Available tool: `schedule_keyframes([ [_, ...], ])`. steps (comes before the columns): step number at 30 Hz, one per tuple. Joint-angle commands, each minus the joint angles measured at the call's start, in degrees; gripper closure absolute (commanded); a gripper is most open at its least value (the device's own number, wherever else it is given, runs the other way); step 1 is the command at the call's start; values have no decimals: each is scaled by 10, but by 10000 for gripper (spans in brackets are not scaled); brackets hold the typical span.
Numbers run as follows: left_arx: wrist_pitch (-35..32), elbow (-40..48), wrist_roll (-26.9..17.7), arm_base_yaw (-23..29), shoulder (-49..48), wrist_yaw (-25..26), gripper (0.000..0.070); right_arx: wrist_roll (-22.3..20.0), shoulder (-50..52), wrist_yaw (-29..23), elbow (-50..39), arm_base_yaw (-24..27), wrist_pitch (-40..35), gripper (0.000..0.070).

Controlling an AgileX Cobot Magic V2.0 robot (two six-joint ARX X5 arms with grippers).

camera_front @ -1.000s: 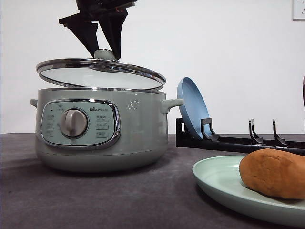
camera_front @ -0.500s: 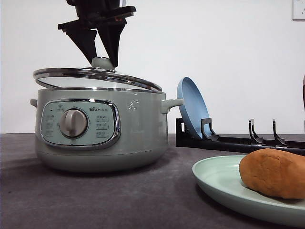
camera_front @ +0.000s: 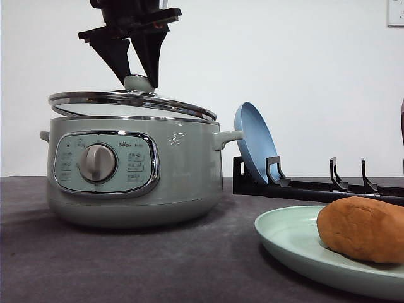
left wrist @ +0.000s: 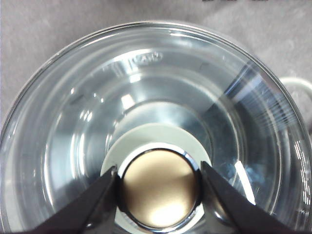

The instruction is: Transfer potato from steamer to green plate

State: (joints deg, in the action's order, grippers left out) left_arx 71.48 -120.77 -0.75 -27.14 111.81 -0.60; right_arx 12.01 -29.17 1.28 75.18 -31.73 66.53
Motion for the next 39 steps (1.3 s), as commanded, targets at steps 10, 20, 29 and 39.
schedule_keyframes([
  [10,-10,-16,-1,-3,16,0,700,-3,-3,-2,9,-3,-7,43],
  [20,-1,-16,18,-4,39,14,700,-3,-3,-3,9,-3,-7,43],
  [29,10,-16,19,-4,49,16,700,-4,-3,-14,9,-3,-7,43],
  [39,10,-16,21,-3,49,19,700,-4,-3,-14,9,-3,-7,43],
])
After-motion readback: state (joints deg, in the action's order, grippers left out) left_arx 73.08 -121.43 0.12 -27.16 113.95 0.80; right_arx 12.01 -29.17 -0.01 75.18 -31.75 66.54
